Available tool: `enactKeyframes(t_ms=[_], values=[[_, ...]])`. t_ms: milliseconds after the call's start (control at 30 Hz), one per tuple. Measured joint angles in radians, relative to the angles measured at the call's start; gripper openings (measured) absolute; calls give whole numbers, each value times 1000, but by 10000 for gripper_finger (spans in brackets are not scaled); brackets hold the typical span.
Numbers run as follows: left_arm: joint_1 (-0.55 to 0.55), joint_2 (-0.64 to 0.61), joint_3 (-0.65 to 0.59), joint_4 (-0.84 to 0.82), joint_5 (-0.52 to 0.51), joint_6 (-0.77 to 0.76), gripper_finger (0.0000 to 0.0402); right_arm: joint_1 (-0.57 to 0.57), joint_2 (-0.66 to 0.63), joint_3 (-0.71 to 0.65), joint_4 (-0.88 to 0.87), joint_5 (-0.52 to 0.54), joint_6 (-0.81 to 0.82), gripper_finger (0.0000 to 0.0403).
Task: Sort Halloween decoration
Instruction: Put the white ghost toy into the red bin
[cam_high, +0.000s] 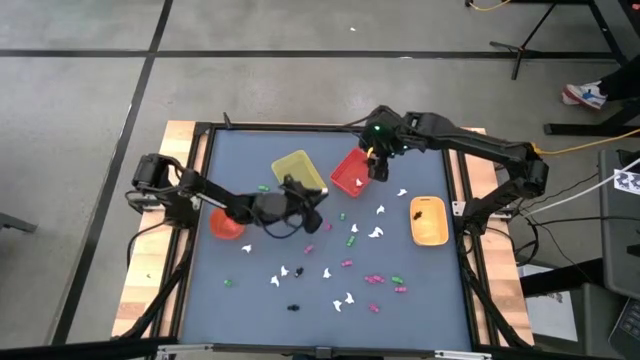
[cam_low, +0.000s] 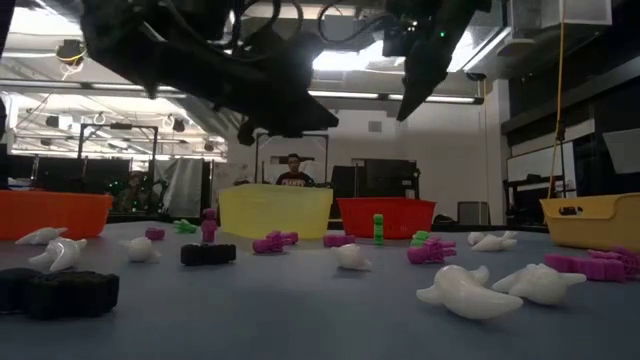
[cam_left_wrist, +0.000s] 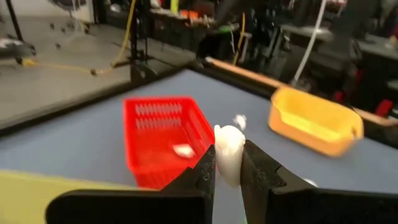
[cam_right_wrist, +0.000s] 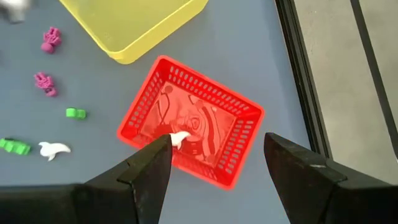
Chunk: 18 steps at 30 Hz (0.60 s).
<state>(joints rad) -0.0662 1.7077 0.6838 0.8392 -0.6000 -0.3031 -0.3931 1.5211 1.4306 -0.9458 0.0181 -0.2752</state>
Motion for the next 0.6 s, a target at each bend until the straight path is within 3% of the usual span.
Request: enactKeyframes(t_ms=[267,467,600], values=[[125,28,101,14,119,113,29,0,0,84,-39,0,5,253],[170,145,246,10,203,217,29,0,0,118,-79,6,6,253],[181,229,316,6,203,235,30,0,0,141,-153,23,7,253]])
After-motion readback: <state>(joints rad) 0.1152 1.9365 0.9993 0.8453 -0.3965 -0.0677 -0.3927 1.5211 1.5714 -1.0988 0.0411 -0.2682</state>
